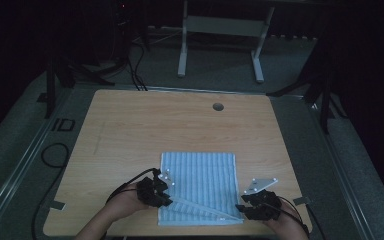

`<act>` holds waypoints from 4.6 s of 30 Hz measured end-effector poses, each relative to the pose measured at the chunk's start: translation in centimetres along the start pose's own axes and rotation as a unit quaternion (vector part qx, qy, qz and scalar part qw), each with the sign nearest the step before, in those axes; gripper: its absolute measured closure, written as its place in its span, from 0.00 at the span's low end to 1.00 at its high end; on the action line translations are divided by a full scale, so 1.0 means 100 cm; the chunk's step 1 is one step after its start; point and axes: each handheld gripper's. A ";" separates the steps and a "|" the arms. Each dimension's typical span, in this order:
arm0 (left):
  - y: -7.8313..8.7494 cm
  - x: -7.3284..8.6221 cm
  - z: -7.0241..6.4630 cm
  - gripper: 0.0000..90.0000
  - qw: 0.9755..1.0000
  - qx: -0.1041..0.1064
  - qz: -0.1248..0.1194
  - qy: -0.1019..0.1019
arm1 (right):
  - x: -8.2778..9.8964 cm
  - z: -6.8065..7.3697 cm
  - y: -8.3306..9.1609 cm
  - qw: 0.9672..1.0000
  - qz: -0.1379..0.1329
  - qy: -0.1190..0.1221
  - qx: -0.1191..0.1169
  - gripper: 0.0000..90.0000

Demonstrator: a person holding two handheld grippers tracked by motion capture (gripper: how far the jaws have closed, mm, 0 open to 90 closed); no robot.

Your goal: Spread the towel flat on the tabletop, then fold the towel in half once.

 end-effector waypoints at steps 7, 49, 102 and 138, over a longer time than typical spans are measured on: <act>0.002 0.016 -0.026 0.62 0.998 0.051 0.020 0.000 | 0.001 -0.001 0.001 1.000 0.002 0.002 0.000 0.65; 0.038 -0.046 0.132 0.48 0.989 -0.097 -0.019 0.107 | -0.118 -0.105 -0.104 0.995 0.091 0.034 0.015 0.56; 0.038 0.012 -0.018 0.56 0.998 -0.051 -0.040 -0.016 | -0.027 -0.017 0.024 0.995 -0.030 0.086 -0.042 0.72; 0.024 -0.013 0.096 0.57 0.994 -0.083 -0.042 0.059 | -0.101 -0.046 -0.103 0.996 0.013 0.086 -0.019 0.61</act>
Point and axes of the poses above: each handheld gripper's, and its own axes: y roughly backward along the jaws, x roughly out of its underside, z roughly to its left, and after that the axes turned 15 degrees about x, right-handed
